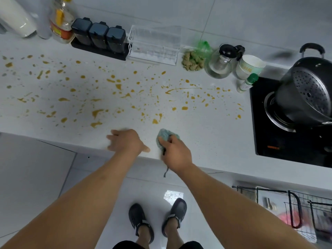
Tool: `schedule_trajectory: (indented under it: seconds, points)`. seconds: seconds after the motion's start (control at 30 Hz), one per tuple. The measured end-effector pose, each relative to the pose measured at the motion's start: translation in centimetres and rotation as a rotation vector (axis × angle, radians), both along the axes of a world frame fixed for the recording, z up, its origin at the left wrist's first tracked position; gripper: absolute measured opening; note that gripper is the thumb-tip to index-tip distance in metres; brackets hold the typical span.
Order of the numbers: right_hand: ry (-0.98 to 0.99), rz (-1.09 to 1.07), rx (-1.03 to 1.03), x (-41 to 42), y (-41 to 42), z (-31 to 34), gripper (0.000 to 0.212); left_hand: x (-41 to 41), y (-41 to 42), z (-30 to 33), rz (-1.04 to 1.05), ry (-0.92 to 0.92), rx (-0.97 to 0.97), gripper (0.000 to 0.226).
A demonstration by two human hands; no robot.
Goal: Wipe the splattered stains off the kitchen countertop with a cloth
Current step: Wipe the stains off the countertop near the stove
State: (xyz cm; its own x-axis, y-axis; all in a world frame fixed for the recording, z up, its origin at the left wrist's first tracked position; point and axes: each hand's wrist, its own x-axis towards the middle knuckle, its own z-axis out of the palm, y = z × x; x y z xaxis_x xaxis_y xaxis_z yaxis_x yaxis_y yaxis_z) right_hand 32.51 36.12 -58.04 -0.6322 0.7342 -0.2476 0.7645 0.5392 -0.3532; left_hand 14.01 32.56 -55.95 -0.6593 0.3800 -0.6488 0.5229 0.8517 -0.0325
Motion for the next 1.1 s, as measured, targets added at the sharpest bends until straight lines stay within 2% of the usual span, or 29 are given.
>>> schedule_trajectory:
  seconds: [0.1, 0.23, 0.33, 0.4, 0.5, 0.57, 0.63, 0.73, 0.8, 0.9, 1.03, 1.1]
  points:
    - [-0.068, -0.126, 0.070, 4.4, 2.2, 0.0, 0.053, 0.0, -0.4, 0.1, -0.024, -0.015, 0.037, 0.128]
    - [-0.175, -0.594, 0.074, 9.7, 6.4, 0.3, 0.038, 0.2, -0.6, 0.8, -0.043, -0.033, 0.032, 0.127]
    - [-0.164, -0.928, 0.003, 9.5, 7.5, 0.0, 0.039, 0.0, -0.9, 1.1, -0.083, -0.022, 0.041, 0.126]
    - [-0.131, -0.886, 0.010, 6.2, 6.6, -0.4, 0.039, -0.2, -1.4, 1.1, -0.131, -0.004, 0.050, 0.127]
    - [-0.072, -0.436, 0.043, -0.2, 3.4, -0.5, 0.047, -0.8, -2.2, 1.6, -0.223, 0.015, 0.071, 0.123]
    - [-0.047, -0.262, -0.001, -2.2, 2.5, -0.6, 0.060, -2.0, -2.9, 2.1, -0.167, -0.020, 0.135, 0.118]
    - [-0.025, -0.293, -0.039, -2.7, 3.3, -0.5, 0.060, -4.0, -3.8, 2.2, -0.086, -0.092, 0.241, 0.109]
    - [-0.044, -0.419, -0.005, -3.5, 5.5, -0.3, 0.042, -6.7, -5.4, 1.9, 0.014, -0.113, 0.330, 0.104]
    - [-0.043, -0.474, -0.025, -5.2, 6.9, 0.1, 0.036, -8.0, -6.1, 1.7, 0.020, -0.037, 0.288, 0.097]
    - [-0.009, -0.501, -0.108, -8.2, 8.2, 0.1, 0.047, -8.1, -6.6, 1.0, -0.016, 0.000, 0.222, 0.089]
    - [0.118, -0.529, -0.215, -12.7, 7.8, 0.3, 0.051, -7.3, -6.3, 0.2, 0.013, 0.048, 0.196, 0.083]
    - [0.179, -0.473, -0.225, -14.8, 6.2, 0.5, 0.046, -7.6, -5.7, 0.3, -0.017, 0.074, 0.175, 0.080]
